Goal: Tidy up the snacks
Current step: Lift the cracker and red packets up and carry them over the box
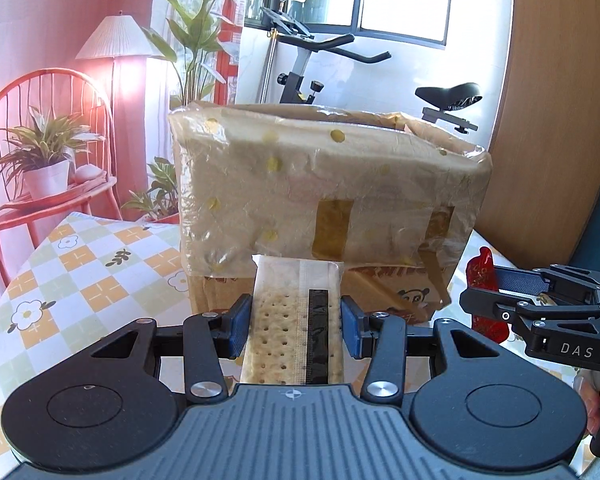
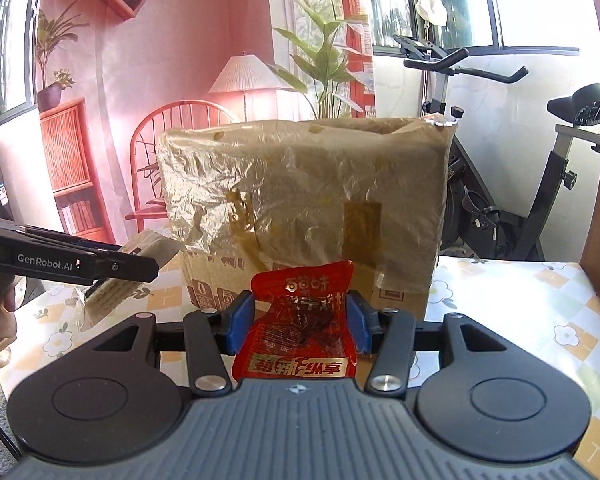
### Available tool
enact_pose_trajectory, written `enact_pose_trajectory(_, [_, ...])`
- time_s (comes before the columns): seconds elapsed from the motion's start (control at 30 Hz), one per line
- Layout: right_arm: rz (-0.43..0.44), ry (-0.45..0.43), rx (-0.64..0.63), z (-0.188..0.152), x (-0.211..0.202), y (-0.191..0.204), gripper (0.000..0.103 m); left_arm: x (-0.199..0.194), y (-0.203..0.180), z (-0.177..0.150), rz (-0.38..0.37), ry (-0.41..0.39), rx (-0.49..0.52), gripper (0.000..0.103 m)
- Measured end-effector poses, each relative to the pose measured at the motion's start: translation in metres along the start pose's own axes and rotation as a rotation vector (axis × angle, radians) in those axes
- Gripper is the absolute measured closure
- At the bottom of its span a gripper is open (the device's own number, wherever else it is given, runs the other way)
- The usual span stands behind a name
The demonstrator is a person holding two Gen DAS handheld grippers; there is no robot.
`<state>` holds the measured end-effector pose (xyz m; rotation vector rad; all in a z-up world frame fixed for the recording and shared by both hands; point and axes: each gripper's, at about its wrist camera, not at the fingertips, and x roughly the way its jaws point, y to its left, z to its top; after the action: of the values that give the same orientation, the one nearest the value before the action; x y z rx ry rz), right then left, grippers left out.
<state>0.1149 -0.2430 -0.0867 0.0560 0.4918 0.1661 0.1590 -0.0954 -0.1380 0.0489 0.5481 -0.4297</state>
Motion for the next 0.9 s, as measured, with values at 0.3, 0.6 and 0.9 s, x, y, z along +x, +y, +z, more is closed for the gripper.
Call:
enact_pose_trajectory(0.3, [-0.009, -0.103, -0.016, 0.032, -0.021, 0.000, 0.051, -0.016, -0.005, 0.031, -0.027, -0.103, -0.013, 0.054])
enact_pose_trajectory(0.6, [0.002, -0.187, -0.093, 0.096, -0.010, -0.003, 0.051, -0.007, -0.008, 0.086, -0.046, -0.181, -0.007, 0.054])
enact_pose_trajectory(0.9, [-0.042, -0.110, -0.104, 0.158, 0.071, -0.022, 0.051, 0.061, -0.009, 0.150, 0.028, -0.147, 0.050, 0.054])
